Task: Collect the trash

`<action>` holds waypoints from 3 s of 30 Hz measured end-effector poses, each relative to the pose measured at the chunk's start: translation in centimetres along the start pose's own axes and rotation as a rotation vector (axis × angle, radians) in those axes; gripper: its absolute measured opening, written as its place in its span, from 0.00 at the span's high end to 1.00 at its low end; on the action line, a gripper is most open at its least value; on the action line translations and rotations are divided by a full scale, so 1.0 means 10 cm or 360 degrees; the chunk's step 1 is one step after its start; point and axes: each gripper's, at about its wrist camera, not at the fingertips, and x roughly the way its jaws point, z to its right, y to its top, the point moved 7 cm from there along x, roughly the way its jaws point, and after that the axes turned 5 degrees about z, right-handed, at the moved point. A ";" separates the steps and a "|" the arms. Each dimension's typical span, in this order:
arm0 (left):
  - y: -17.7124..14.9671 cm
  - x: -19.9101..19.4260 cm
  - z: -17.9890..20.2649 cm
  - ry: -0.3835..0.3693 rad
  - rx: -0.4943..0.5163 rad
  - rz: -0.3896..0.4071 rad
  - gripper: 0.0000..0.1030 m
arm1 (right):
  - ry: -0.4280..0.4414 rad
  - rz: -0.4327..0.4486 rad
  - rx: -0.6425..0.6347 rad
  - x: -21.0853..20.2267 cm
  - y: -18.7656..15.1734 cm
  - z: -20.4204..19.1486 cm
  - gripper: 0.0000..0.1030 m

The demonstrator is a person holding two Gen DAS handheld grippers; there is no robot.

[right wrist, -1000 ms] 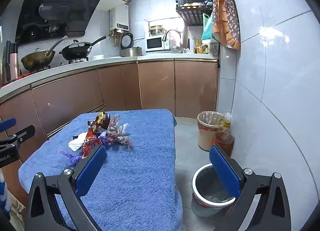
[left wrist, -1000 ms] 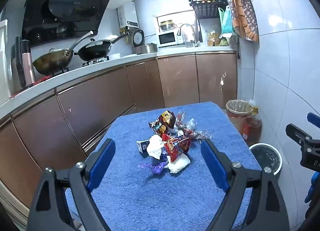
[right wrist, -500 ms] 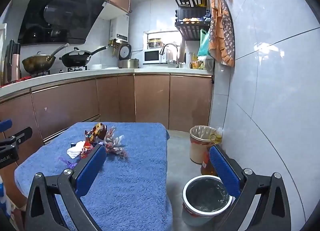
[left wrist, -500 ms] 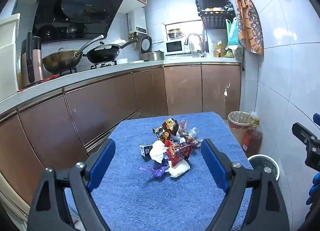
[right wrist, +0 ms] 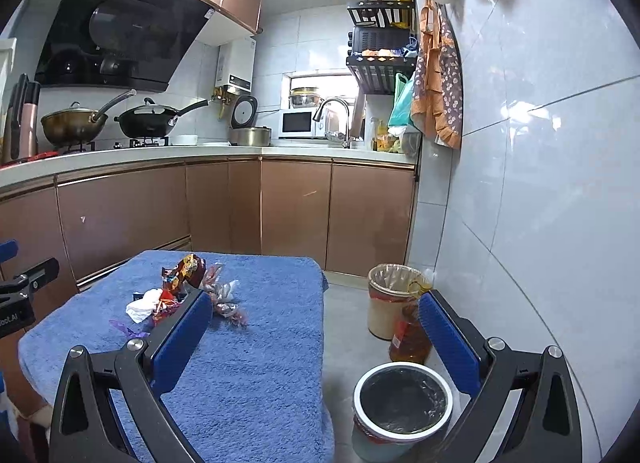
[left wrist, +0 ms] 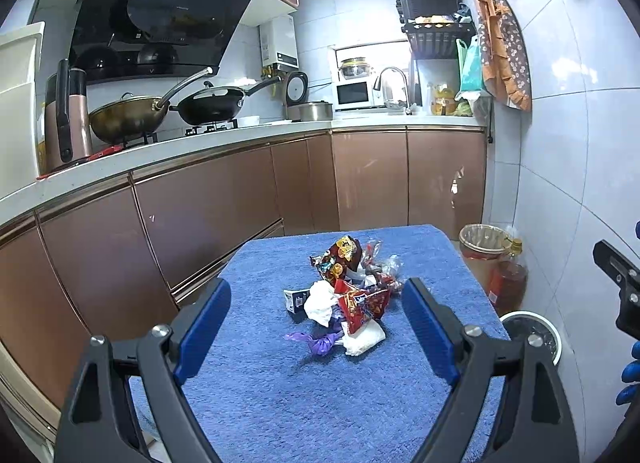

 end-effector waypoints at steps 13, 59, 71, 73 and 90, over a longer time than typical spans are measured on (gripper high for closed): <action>-0.08 0.15 0.01 -0.0014 -0.0001 0.0024 0.16 | -0.0043 -0.0009 -0.0046 0.10 -0.06 -0.01 0.00; -0.86 1.98 0.33 -0.0760 -0.0026 -0.0622 0.42 | 0.0815 -0.0748 0.0111 2.28 -0.97 -0.76 0.41; -1.14 2.49 0.45 -0.0683 0.0090 -0.0801 0.66 | 0.1052 -0.0942 -0.0024 3.15 -1.31 -1.27 0.47; -1.17 2.53 0.45 -0.0691 0.0072 -0.0828 0.75 | 0.1074 -0.0977 -0.0007 3.23 -1.36 -1.31 0.59; -0.69 1.98 0.46 -0.0711 -0.0010 -0.0665 0.93 | 0.1055 -0.0764 0.0180 2.36 -1.00 -0.89 0.96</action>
